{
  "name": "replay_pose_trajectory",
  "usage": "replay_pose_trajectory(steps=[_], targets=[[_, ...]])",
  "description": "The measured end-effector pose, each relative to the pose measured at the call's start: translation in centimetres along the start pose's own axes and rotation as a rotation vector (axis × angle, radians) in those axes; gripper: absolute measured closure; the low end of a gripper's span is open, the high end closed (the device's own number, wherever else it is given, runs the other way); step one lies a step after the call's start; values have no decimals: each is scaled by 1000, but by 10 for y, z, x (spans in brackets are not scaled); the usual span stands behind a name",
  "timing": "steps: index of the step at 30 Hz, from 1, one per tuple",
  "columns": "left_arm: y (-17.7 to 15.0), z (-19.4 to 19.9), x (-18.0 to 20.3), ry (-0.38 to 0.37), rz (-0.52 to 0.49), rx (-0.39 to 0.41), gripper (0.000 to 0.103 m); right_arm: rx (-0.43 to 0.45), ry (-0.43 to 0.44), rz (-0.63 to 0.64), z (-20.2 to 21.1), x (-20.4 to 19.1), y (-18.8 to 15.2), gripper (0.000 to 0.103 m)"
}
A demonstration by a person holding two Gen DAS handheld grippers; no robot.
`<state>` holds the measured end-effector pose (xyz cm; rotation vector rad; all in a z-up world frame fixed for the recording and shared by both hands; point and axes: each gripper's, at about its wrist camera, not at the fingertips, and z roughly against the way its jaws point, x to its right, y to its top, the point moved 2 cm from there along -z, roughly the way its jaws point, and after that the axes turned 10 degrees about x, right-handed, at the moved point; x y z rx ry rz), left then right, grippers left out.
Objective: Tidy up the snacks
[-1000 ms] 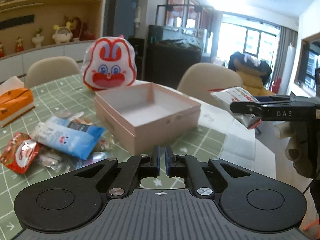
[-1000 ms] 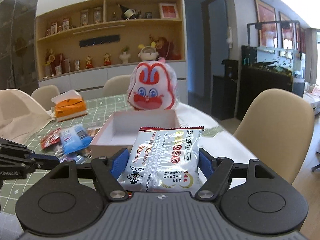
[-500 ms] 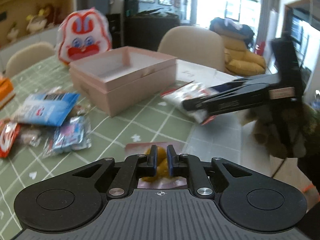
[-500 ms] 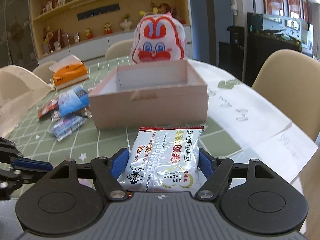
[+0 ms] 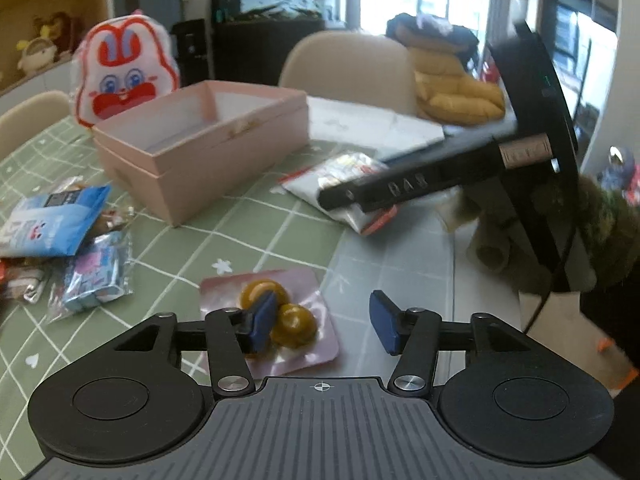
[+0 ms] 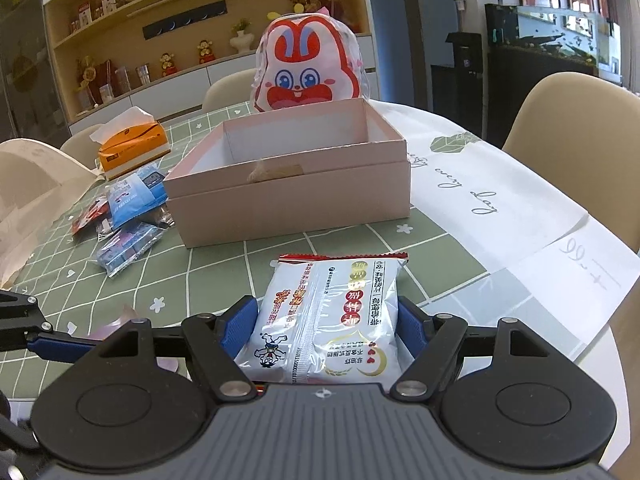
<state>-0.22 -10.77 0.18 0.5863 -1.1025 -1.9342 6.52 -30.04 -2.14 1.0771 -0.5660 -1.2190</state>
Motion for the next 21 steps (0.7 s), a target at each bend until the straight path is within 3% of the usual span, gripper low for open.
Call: replay_pose_trajectory(steps=[2, 5, 13, 18, 21], targets=[[0, 2, -5, 67, -9, 22, 46, -2, 2, -4, 0, 0, 0, 29], [-4, -5, -13, 115, 5, -16, 43, -5, 4, 0, -1, 0, 0, 29], [-3, -11, -18, 111, 43, -14, 46, -5, 5, 3, 1, -1, -1, 28], [-6, -12, -12, 102, 2, -16, 45, -9, 6, 4, 0, -2, -2, 28], [-5, -14, -15, 98, 50, -24, 43, -3, 0, 9, 1, -3, -3, 28]])
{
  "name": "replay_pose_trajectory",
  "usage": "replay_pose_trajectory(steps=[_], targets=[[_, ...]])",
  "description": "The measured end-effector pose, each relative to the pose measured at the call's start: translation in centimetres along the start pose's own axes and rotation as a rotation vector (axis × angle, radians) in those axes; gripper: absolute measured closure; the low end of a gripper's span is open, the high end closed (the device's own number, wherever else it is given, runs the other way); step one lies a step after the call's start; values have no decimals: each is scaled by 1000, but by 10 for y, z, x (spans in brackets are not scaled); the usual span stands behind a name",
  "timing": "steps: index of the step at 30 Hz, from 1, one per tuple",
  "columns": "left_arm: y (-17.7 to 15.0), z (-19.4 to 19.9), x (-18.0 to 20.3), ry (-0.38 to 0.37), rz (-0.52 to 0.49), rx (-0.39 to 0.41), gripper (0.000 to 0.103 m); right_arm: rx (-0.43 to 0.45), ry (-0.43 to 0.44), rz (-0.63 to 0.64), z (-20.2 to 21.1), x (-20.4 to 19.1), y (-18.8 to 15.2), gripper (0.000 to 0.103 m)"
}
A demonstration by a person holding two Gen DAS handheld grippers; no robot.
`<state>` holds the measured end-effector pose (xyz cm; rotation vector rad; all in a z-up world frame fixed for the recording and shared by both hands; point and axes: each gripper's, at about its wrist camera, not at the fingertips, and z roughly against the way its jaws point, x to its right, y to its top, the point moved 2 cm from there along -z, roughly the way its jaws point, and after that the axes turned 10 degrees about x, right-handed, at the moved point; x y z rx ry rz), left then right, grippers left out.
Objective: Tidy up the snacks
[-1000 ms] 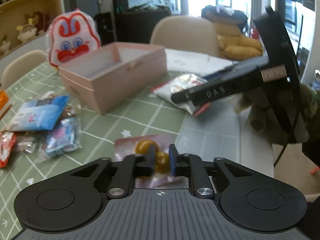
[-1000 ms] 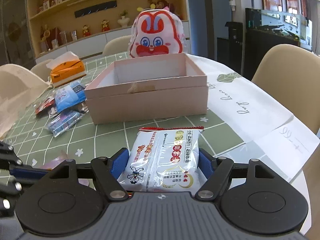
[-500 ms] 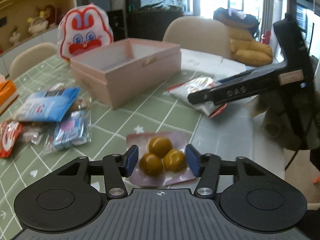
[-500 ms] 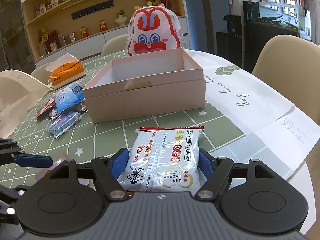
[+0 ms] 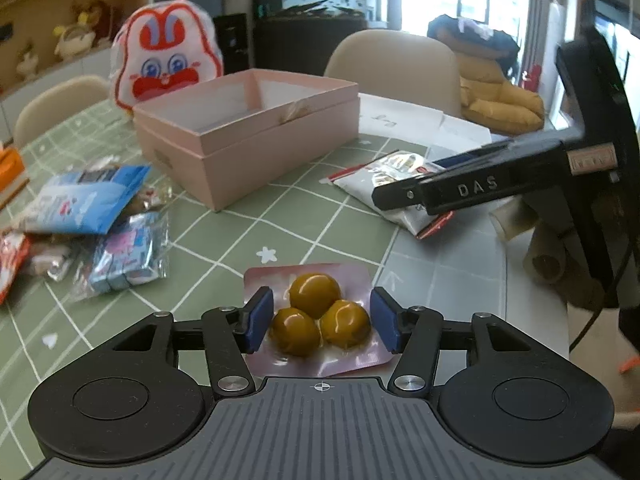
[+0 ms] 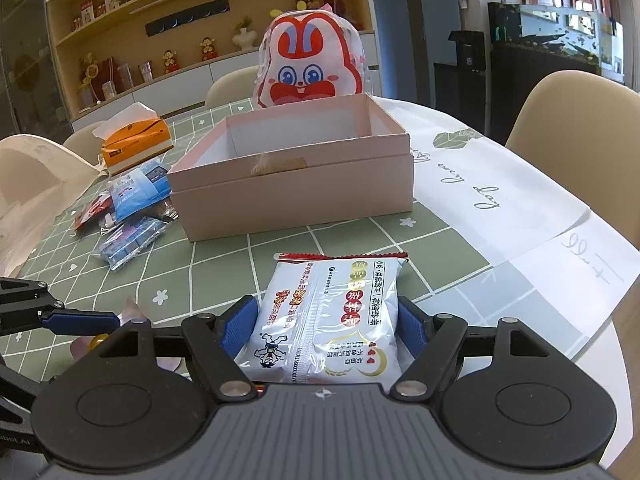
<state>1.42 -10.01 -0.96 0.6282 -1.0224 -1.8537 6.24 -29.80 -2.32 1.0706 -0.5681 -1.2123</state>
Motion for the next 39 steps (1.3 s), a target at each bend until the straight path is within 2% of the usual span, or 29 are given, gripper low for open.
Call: replay_pose_trajectory(steps=[4, 8, 9, 14, 20, 30, 33, 35, 39], targets=[[-1, -3, -3, -16, 18, 25, 45, 7, -12, 15, 1, -2, 0, 28], [5, -5, -2, 19, 28, 23, 57, 23, -21, 48, 5, -7, 1, 28], [5, -4, 0, 17, 18, 28, 69, 24, -19, 53, 7, -8, 1, 28], [5, -1, 9, 2, -19, 25, 70, 37, -18, 60, 13, -9, 4, 28], [3, 5, 9, -12, -11, 41, 70, 61, -16, 67, 22, -11, 10, 29], [16, 36, 11, -1, -34, 140, 70, 113, 3, 70, 40, -8, 30, 29], [42, 50, 4, 24, -48, 215, 70, 155, 25, 79, 49, -5, 58, 29], [73, 56, -7, 62, -60, 294, 70, 195, 35, 101, 55, -4, 88, 29], [137, 33, -36, 91, 11, 393, 70, 288, 2, 168, 55, -1, 155, 29]])
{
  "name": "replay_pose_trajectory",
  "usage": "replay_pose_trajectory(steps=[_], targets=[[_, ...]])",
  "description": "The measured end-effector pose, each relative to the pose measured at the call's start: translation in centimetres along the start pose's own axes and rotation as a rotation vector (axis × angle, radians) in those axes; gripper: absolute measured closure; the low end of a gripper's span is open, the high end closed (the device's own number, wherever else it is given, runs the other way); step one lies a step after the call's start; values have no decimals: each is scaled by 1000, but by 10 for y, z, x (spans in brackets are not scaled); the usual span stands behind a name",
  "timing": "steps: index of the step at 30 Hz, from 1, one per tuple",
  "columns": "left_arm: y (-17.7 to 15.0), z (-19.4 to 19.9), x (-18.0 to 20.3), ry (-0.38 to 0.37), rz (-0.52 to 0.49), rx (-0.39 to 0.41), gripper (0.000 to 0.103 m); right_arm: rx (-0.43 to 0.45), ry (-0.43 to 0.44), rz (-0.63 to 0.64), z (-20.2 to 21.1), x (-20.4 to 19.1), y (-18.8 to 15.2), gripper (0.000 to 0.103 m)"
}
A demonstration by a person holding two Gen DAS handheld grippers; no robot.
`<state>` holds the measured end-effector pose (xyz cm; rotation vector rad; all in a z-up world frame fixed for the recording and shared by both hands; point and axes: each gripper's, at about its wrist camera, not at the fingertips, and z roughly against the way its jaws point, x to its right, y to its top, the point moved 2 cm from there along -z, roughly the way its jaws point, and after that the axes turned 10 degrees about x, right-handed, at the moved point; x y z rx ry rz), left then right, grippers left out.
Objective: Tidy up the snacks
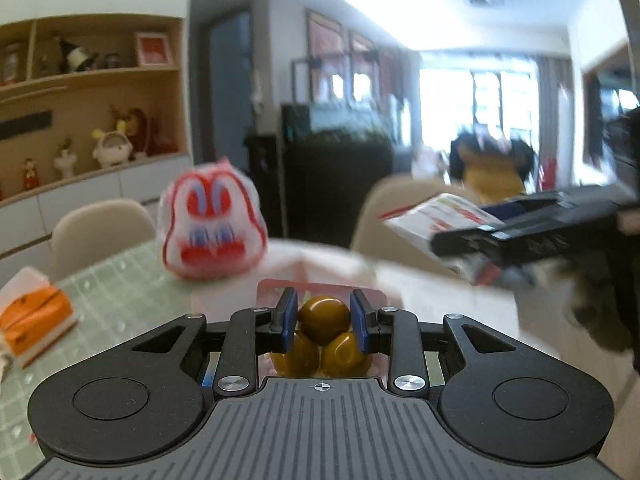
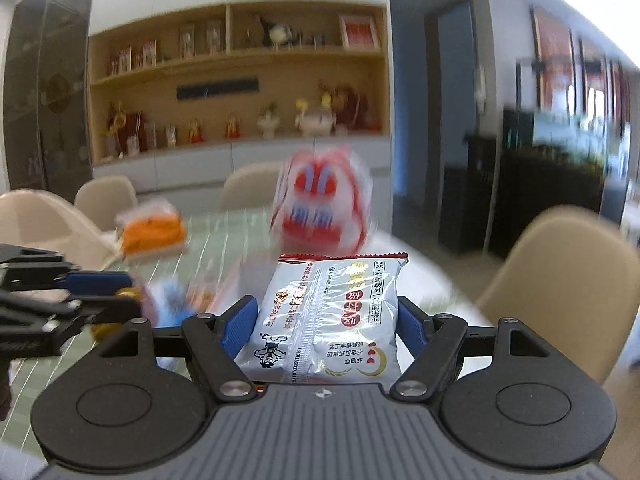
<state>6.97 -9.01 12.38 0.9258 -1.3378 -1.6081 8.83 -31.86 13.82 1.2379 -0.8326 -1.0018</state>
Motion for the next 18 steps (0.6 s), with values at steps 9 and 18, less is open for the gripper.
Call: replay_pose_trajectory(steps=[9, 18], targets=[[-47, -133, -75, 63, 467, -162, 71, -141, 11, -56, -96, 8, 16, 29], [-75, -35, -98, 128, 388, -192, 71, -453, 21, -47, -237, -23, -49, 28]])
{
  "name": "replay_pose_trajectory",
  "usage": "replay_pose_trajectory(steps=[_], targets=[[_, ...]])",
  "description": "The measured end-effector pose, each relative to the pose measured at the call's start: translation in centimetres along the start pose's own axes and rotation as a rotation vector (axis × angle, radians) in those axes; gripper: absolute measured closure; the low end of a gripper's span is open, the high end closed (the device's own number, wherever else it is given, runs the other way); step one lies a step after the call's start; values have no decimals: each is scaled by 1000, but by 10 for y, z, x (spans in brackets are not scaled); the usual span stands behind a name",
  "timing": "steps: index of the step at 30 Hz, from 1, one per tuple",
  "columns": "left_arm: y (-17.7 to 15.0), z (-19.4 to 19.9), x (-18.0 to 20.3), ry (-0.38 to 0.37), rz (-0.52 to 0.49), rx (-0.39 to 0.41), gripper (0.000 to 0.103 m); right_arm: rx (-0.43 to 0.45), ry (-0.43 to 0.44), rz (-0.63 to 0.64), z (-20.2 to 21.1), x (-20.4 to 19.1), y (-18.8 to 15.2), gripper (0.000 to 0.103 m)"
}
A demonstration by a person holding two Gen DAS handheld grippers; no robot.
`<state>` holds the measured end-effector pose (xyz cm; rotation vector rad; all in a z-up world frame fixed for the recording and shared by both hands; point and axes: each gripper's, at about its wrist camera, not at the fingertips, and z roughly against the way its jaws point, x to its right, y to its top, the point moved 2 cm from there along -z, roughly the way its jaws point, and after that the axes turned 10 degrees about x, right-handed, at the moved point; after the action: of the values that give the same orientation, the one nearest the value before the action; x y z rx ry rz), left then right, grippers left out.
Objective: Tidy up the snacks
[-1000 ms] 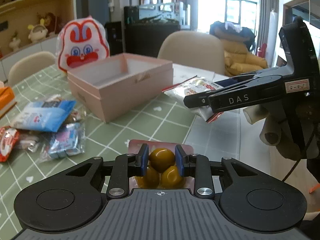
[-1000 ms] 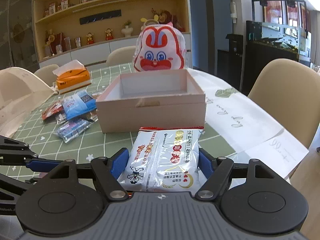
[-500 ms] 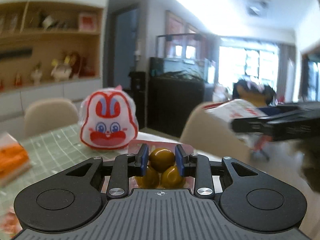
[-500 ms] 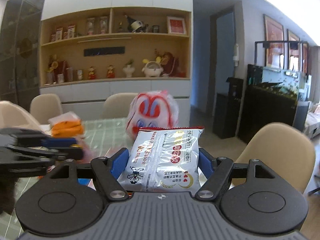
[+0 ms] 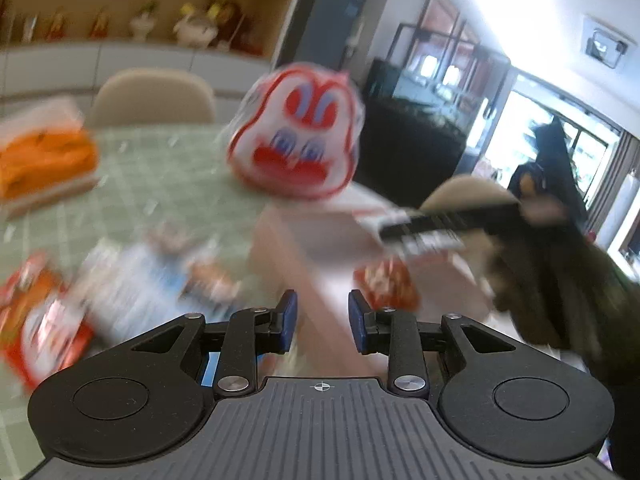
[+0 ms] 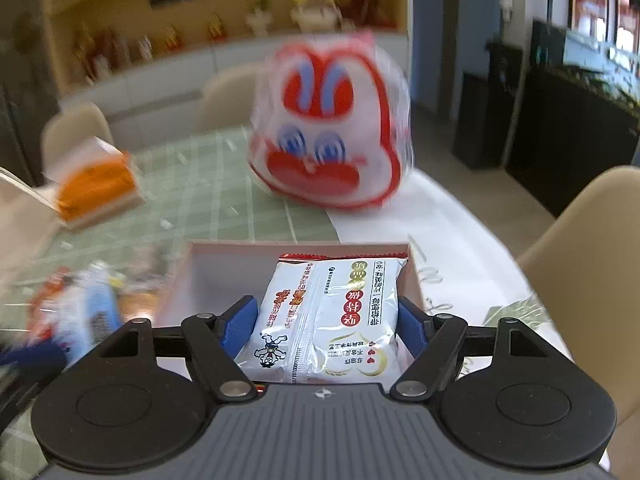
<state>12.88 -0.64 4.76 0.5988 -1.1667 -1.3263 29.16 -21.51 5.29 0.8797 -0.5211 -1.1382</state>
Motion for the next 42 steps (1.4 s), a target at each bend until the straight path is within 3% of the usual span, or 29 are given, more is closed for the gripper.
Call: replay_pose_trajectory(steps=[3, 6, 11, 13, 16, 18, 20, 24, 29, 33, 37, 41, 42], targets=[[-26, 20, -22, 48, 44, -70, 71, -101, 21, -49, -28, 3, -2, 28], [-41, 30, -39, 79, 46, -98, 71, -127, 8, -103, -29, 5, -4, 28], [-48, 52, -61, 119, 57, -75, 71, -167, 45, -83, -13, -4, 0, 22], [-44, 59, -71, 137, 80, -46, 71, -241, -11, -40, -12, -8, -3, 21], [-43, 70, -82, 158, 101, -15, 71, -152, -125, -22, 0, -13, -4, 21], [-44, 78, -89, 183, 124, -1, 71, -51, -137, -23, 15, -23, -3, 21], [-44, 84, -98, 226, 145, 4, 71, 6, -79, 15, 28, -46, -1, 21], [-38, 97, -125, 327, 195, 35, 71, 16, 30, 118, 34, -112, -6, 21], [-17, 119, -163, 361, 270, 188, 71, -8, 193, 185, 19, -202, -13, 21], [-16, 120, -194, 470, 442, 82, 72, -48, 299, 204, -12, -266, -18, 21], [-7, 126, -200, 481, 403, 113, 72, -57, 306, 256, -46, -311, -22, 21], [-5, 124, -203, 469, 390, 79, 71, -86, 289, 183, -70, -318, -20, 21], [-6, 123, -203, 467, 389, 71, 71, -83, 286, 185, -70, -318, -20, 26]])
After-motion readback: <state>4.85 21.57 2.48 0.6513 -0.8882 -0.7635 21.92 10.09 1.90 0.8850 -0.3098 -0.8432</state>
